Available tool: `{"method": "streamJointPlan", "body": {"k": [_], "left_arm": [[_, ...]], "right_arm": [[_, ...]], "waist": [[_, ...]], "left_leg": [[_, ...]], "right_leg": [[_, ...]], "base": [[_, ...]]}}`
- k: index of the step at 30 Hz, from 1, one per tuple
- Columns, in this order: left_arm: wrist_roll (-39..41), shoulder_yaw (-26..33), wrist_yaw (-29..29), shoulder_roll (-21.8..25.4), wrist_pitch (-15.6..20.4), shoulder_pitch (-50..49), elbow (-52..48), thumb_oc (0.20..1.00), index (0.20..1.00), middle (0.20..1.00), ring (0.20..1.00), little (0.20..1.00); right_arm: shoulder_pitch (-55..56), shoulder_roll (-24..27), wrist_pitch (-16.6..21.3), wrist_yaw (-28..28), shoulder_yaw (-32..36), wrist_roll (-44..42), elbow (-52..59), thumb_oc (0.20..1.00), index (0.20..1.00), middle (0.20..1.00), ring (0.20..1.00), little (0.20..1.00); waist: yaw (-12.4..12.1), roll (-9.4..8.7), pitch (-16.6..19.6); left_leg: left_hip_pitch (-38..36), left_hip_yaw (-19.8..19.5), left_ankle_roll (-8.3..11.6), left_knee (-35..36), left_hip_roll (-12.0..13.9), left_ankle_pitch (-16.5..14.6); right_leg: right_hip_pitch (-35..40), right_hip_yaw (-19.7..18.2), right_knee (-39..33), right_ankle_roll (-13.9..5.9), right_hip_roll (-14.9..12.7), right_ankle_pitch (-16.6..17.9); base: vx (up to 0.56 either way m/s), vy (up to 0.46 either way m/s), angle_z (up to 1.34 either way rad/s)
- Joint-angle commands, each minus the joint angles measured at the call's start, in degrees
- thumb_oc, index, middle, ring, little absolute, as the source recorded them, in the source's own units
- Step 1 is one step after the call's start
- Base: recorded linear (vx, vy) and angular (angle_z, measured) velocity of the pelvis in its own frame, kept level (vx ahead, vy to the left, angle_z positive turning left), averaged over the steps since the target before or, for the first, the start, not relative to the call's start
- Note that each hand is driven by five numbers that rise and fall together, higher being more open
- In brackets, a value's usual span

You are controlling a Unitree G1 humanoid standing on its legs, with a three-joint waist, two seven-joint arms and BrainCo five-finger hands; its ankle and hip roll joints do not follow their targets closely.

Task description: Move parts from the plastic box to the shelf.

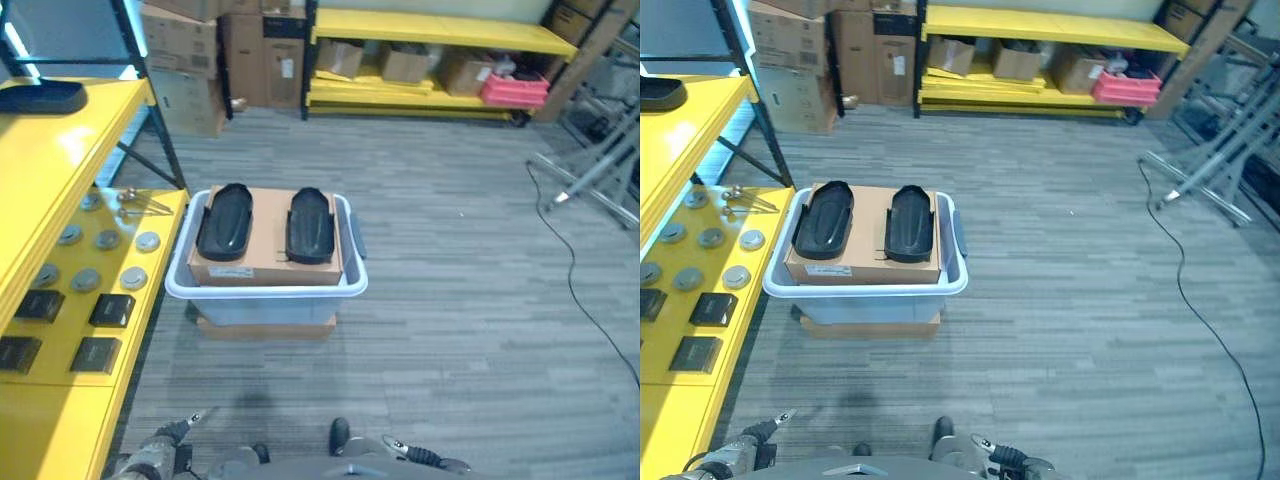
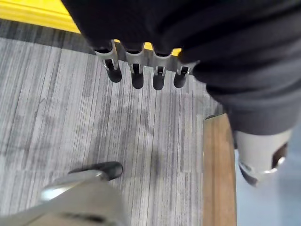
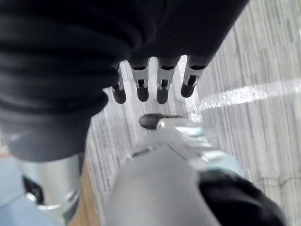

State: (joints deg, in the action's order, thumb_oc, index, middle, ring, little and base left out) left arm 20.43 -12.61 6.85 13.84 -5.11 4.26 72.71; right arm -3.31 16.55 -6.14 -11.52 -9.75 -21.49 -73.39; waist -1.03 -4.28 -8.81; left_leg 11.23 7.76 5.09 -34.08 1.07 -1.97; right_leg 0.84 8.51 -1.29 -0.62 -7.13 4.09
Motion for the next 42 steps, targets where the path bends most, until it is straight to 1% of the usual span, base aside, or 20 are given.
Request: {"method": "streamJointPlan", "body": {"k": [1, 2, 3, 8, 9, 12, 19, 23, 24, 26, 28, 29, 30, 32, 33, 35, 36, 39, 41, 42], "left_arm": [[-2.30, 0.43, -1.06, -0.38, -0.81, 0.96, -0.02, 1.000, 1.000, 1.000, 1.000, 1.000], [-2.97, 0.11, -1.05, -0.38, -0.58, 0.57, 0.24, 1.000, 1.000, 1.000, 1.000, 1.000], [-3.68, -0.25, -0.74, -0.16, -0.91, 0.14, 0.52, 1.000, 1.000, 1.000, 1.000, 1.000], [-5.99, -0.75, 0.87, 1.05, -0.04, -0.04, 0.71, 1.000, 1.000, 1.000, 1.000, 1.000], [-5.17, -0.40, 1.58, 2.42, 0.06, 0.15, 0.21, 1.000, 1.000, 1.000, 1.000, 1.000], [-5.41, -0.42, 1.46, 3.61, 0.70, 0.37, -1.18, 1.000, 1.000, 1.000, 1.000, 1.000], [-2.16, -1.31, 1.16, 5.02, 1.77, 0.38, -5.05, 1.000, 1.000, 1.000, 1.000, 1.000], [-0.93, -1.64, -0.11, 3.35, 2.38, 0.82, -4.74, 1.000, 1.000, 1.000, 1.000, 1.000], [-1.89, -1.72, -0.40, 2.69, 2.30, 0.72, -4.36, 1.000, 1.000, 1.000, 1.000, 1.000], [-3.43, -2.18, -0.85, 2.06, 1.94, 0.56, -3.98, 1.000, 1.000, 1.000, 1.000, 1.000], [-4.00, -3.27, -0.87, 1.81, 0.91, 0.71, -4.18, 1.000, 1.000, 1.000, 1.000, 1.000], [-4.28, -4.03, -0.58, 1.56, 0.60, 0.55, -4.05, 1.000, 1.000, 1.000, 1.000, 1.000], [-1.97, -4.13, 0.93, 1.55, 0.78, -0.49, -3.91, 1.000, 1.000, 1.000, 1.000, 1.000], [-0.58, -3.97, 1.28, 1.81, 1.12, -0.81, -3.67, 1.000, 1.000, 1.000, 1.000, 1.000], [0.44, -3.15, 1.33, 2.42, 1.56, -0.92, -3.53, 1.000, 1.000, 1.000, 1.000, 1.000], [0.62, -2.28, 2.26, 3.46, 2.99, -1.03, -3.57, 1.000, 1.000, 1.000, 1.000, 1.000], [0.70, -1.79, 3.13, 3.87, 4.00, -1.28, -3.71, 1.000, 1.000, 1.000, 1.000, 1.000], [1.69, -0.09, 3.88, 4.31, 4.91, -1.89, -3.01, 1.000, 1.000, 1.000, 1.000, 1.000], [2.48, 0.93, 2.31, 4.01, 6.20, -1.95, -3.57, 1.000, 1.000, 1.000, 1.000, 1.000], [2.48, 0.93, 2.31, 4.01, 6.20, -1.95, -3.57, 1.000, 1.000, 1.000, 1.000, 1.000]], "right_arm": [[-1.51, 4.79, 3.12, 2.15, 0.71, 1.08, 0.86, 1.000, 1.000, 1.000, 1.000, 1.000], [-1.45, 5.21, 4.57, 2.41, 1.09, 0.87, 1.33, 1.000, 1.000, 1.000, 1.000, 1.000], [-1.36, 5.73, 7.36, 3.10, 1.20, 0.27, 2.39, 1.000, 1.000, 1.000, 1.000, 1.000], [-1.40, 6.88, 14.98, 3.29, 1.76, -8.03, 6.69, 1.000, 1.000, 1.000, 1.000, 1.000], [-0.75, 7.06, 17.84, 3.71, 2.36, -8.71, 10.88, 1.000, 1.000, 1.000, 1.000, 1.000], [-0.01, 7.69, 22.54, 8.18, 1.79, -5.60, 17.17, 1.000, 1.000, 1.000, 1.000, 1.000], [-1.95, 12.05, 22.24, 15.64, 1.29, -1.96, 35.42, 1.000, 1.000, 1.000, 1.000, 1.000], [-7.11, 14.83, 19.58, 17.39, 0.99, -2.03, 37.38, 1.000, 1.000, 1.000, 1.000, 1.000], [-8.91, 15.55, 17.53, 18.21, 0.94, -2.85, 37.53, 1.000, 1.000, 1.000, 1.000, 1.000], [-11.25, 16.37, 16.41, 18.52, 1.11, -5.64, 36.73, 1.000, 1.000, 1.000, 1.000, 1.000], [-13.05, 16.44, 13.91, 19.87, 1.44, -8.89, 35.92, 1.000, 1.000, 1.000, 1.000, 1.000], [-13.40, 16.23, 13.55, 20.28, 1.86, -10.05, 35.21, 1.000, 1.000, 1.000, 1.000, 1.000], [-13.21, 15.47, 14.20, 19.50, 2.16, -9.12, 34.18, 1.000, 1.000, 1.000, 1.000, 1.000], [-13.21, 15.22, 14.51, 18.75, 2.04, -8.13, 33.89, 1.000, 1.000, 1.000, 1.000, 1.000], [-13.36, 15.15, 14.25, 17.12, 1.88, -6.99, 33.73, 1.000, 1.000, 1.000, 1.000, 1.000], [-14.08, 15.04, 14.47, 17.12, 1.40, -4.95, 33.75, 1.000, 1.000, 1.000, 1.000, 1.000], [-14.33, 15.16, 14.37, 16.99, 1.10, -4.65, 33.95, 1.000, 1.000, 1.000, 1.000, 1.000], [-14.29, 15.20, 14.79, 16.59, 0.43, -6.64, 34.99, 1.000, 1.000, 1.000, 1.000, 1.000], [-13.70, 15.48, 16.11, 18.44, 0.14, -4.38, 36.33, 1.000, 1.000, 1.000, 1.000, 1.000], [-13.70, 15.48, 16.11, 18.44, 0.14, -4.38, 36.33, 1.000, 1.000, 1.000, 1.000, 1.000]], "waist": [[1.64, 3.94, -4.00], [1.14, 4.48, -4.20], [0.54, 4.33, -4.33], [0.04, 3.75, -3.22], [0.62, 3.46, -2.63], [1.14, 3.50, -2.47], [1.93, 3.83, -2.74], [0.71, 3.58, -2.28], [0.30, 3.21, -2.03], [-0.23, 2.73, -2.00], [-0.50, 2.88, -2.64], [-0.21, 3.02, -3.55], [0.20, 2.78, -4.72], [0.47, 2.68, -5.15], [0.77, 2.07, -5.09], [1.29, 1.39, -5.21], [1.46, 1.51, -5.19], [1.87, 1.61, -3.94], [1.66, 1.33, -3.51], [1.66, 1.33, -3.51]], "left_leg": [[-5.30, -0.69, 0.34, 22.57, 8.06, 6.42], [-5.27, -1.00, 1.01, 28.46, 8.70, 8.72], [-5.74, -2.08, 0.93, 31.71, 8.65, 9.13], [-8.89, -2.46, 0.48, 35.51, 7.67, 8.33], [-10.35, -2.24, 0.06, 36.27, 7.01, 7.57], [-10.88, -2.62, -0.48, 36.68, 6.23, 7.00], [-10.83, -1.92, -0.68, 38.90, 5.80, 7.05], [-10.38, -2.40, -0.36, 39.08, 5.59, 7.01], [-10.49, -2.67, -0.67, 38.62, 5.23, 6.54], [-10.26, -2.60, -1.52, 37.48, 4.63, 6.09], [-9.60, -2.72, -2.80, 33.96, 4.42, 5.18], [-9.76, -3.76, -3.99, 32.04, 3.98, 4.00], [-11.04, -3.89, -4.47, 31.12, 3.69, 3.06], [-11.78, -3.77, -4.24, 30.83, 3.85, 2.64], [-12.35, -3.45, -3.77, 30.61, 3.77, 1.68], [-13.75, -3.71, -3.55, 30.82, 3.79, -0.09], [-14.58, -4.14, -3.53, 31.48, 4.24, -0.21], [-16.01, -3.49, -2.73, 31.68, 4.98, -0.29], [-13.30, -3.51, -2.01, 24.79, 5.16, 0.81], [-13.30, -3.51, -2.01, 24.79, 5.16, 0.81]], "right_leg": [[3.11, 0.67, -3.13, -4.41, -0.58, 0.47], [3.79, 0.79, -3.00, -4.76, -0.41, -0.16], [4.58, 0.80, -2.84, -5.00, -0.66, -0.84], [4.55, 2.27, -2.89, -5.77, -1.45, -1.16], [4.17, 2.06, -2.72, -6.12, -1.72, -1.16], [3.31, 1.60, -1.48, -6.26, -1.88, -1.65], [2.38, 1.44, -2.81, -6.57, -1.92, -1.13], [2.63, 1.39, -3.46, -6.65, -1.95, -1.15], [3.00, 1.19, -2.70, -6.54, -2.00, -1.61], [2.43, 0.81, 1.32, -6.04, -2.03, -3.10], [-0.79, 0.26, 11.09, -6.25, -2.88, -4.18], [-3.37, -1.31, 17.08, -6.65, -2.70, -3.34], [-6.38, -2.04, 18.82, -7.29, -3.42, -0.94], [-5.88, -1.52, 16.17, -7.13, -3.41, -0.66], [-5.75, -0.72, 10.39, -7.23, -3.59, 0.68], [-6.65, -0.53, 3.81, -7.83, -3.61, 3.89], [-6.95, -1.21, 2.97, -7.80, -3.28, 4.21], [-5.11, -1.39, 1.46, -6.62, -1.76, 3.02], [-2.13, -0.77, -0.18, -5.25, -1.27, 2.17], [-2.13, -0.77, -0.18, -5.25, -1.27, 2.17]], "base": [[0.23, 0.190, -0.53], [0.29, 0.220, -0.44], [0.22, 0.155, -0.08], [0.13, 0.071, -0.02], [0.13, 0.064, 0.04], [0.10, 0.052, 0.12], [0.04, 0.040, 0.11], [0.01, 0.115, -0.10], [0.07, 0.153, -0.09], [0.06, 0.118, -0.02], [0.09, 0.097, -0.01], [0.25, 0.015, -0.05], [0.24, -0.031, -0.03], [0.19, -0.156, 0.09], [0.18, -0.255, 0.17], [0.23, -0.335, 0.11], [0.22, -0.314, 0.08], [0.22, -0.209, 0.28], [0.19, -0.122, 0.55], [0.10, -0.073, 0.61]]}}
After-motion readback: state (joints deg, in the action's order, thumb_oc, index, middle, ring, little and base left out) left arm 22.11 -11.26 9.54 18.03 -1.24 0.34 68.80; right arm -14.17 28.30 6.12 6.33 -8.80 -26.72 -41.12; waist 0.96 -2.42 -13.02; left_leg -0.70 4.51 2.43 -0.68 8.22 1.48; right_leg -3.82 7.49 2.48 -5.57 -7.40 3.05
